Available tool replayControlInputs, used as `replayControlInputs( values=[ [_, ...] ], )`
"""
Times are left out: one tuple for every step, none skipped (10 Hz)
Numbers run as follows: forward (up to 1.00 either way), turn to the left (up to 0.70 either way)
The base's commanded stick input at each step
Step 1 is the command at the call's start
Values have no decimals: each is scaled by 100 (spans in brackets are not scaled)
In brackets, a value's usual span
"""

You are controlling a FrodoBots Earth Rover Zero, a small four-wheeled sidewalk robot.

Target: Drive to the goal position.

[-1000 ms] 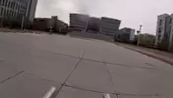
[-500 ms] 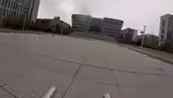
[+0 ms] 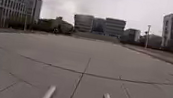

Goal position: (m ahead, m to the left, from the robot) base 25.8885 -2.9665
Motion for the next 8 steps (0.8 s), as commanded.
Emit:
replayControlInputs(
  values=[
    [100, -20],
    [100, -27],
    [100, -27],
    [100, -27],
    [100, -27],
    [100, -27],
    [100, -27],
    [100, -27]
  ],
)
